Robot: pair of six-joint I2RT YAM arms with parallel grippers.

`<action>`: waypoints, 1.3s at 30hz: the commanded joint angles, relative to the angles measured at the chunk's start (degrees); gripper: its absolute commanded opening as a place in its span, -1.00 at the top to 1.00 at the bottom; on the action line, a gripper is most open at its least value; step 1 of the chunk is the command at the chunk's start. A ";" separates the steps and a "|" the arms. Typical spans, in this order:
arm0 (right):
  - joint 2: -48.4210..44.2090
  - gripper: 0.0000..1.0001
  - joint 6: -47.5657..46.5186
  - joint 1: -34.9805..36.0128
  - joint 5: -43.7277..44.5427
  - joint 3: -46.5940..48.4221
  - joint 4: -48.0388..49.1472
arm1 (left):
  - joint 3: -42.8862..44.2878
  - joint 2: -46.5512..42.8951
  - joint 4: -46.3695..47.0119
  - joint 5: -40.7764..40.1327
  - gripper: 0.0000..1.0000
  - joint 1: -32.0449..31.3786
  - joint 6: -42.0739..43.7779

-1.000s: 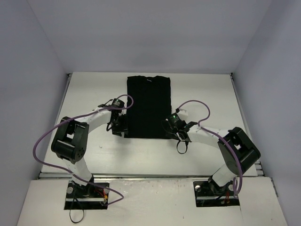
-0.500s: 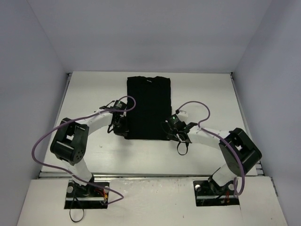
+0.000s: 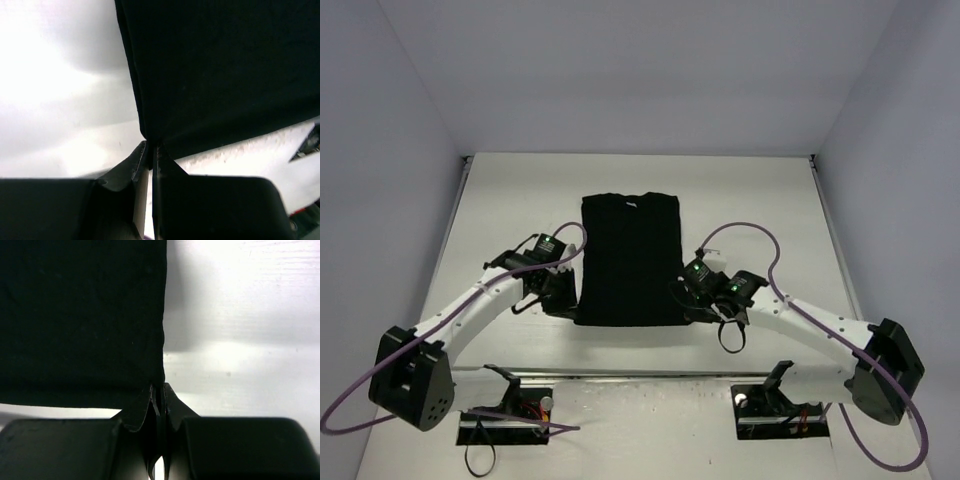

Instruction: Fold and stack the t-shirts

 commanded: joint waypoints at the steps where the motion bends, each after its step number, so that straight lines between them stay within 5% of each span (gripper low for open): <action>1: -1.70 1.00 -1.07 -0.48 4.84 8.54 -13.34 | 5.54 -4.22 -8.50 -1.02 1.00 1.82 0.19; 15: 17.39 1.00 -18.44 -14.13 2.70 39.82 -15.43 | 35.47 10.84 -9.33 -1.12 1.00 9.47 4.48; 39: 35.35 1.00 -26.11 -22.88 -4.68 61.99 -15.54 | 55.51 28.14 -9.28 -2.91 1.00 12.14 4.76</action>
